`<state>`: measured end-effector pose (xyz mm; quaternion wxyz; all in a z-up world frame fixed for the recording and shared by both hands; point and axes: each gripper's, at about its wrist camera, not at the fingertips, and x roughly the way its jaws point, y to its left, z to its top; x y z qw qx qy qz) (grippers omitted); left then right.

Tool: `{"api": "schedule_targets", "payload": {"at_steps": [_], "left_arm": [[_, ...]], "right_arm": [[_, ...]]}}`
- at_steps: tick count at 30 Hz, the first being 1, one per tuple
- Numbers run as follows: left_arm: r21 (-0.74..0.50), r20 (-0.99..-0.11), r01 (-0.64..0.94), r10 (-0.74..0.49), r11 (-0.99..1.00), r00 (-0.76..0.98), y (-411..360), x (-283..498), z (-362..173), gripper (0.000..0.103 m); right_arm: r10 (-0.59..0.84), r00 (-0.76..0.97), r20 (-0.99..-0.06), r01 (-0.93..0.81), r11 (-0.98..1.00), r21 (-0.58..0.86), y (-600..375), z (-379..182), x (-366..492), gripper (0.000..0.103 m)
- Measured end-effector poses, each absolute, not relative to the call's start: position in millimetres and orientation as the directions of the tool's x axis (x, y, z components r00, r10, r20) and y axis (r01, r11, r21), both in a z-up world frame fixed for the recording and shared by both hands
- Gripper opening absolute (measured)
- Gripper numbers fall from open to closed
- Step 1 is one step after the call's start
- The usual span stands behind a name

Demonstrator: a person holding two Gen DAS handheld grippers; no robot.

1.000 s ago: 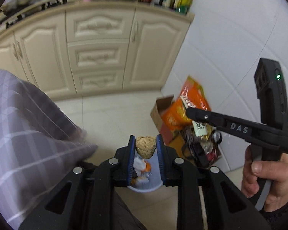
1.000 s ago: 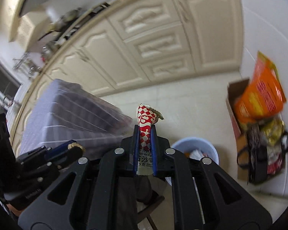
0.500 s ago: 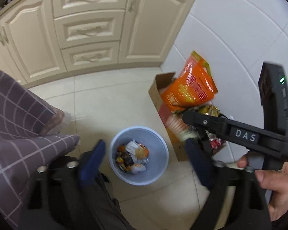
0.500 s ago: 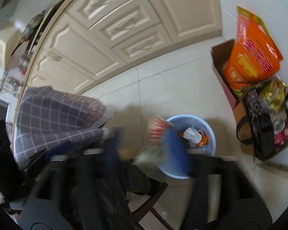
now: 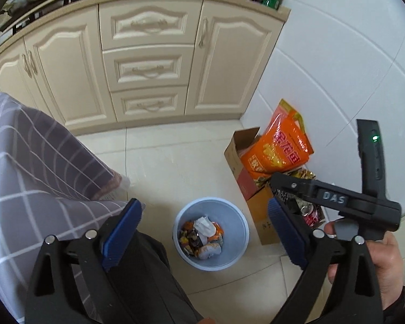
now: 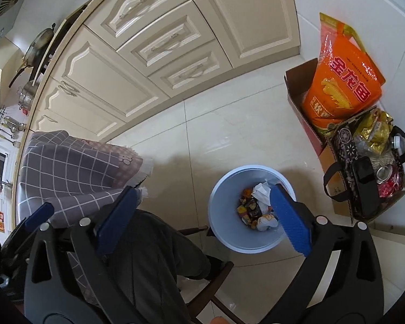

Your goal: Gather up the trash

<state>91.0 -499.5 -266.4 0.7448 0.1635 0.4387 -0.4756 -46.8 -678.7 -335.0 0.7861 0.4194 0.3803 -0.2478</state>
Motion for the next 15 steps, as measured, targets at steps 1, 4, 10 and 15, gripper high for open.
{"api": "schedule_targets", "payload": {"at_steps": [1,4,10,15], "left_arm": [[-0.176,-0.802,0.851,-0.574,0.494,0.167,-496,91,-261,0.093],[-0.18,-0.781,0.848,-0.596,0.498,0.185,-489,90,-247,0.093],[-0.175,-0.721,0.841,-0.648,0.512,0.244,-460,89,-210,0.093],[-0.156,-0.656,0.817,-0.676,0.556,0.335,-424,96,-175,0.094]], "right_arm": [[-0.074,0.591,-0.804,0.705,0.531,0.47,-677,-331,-46,0.097],[-0.082,0.599,-0.796,0.693,0.551,0.465,-672,-319,-42,0.097],[-0.112,0.641,-0.759,0.655,0.596,0.465,-656,-280,-31,0.097],[-0.113,0.681,-0.724,0.593,0.665,0.454,-632,-240,-10,0.097]]}}
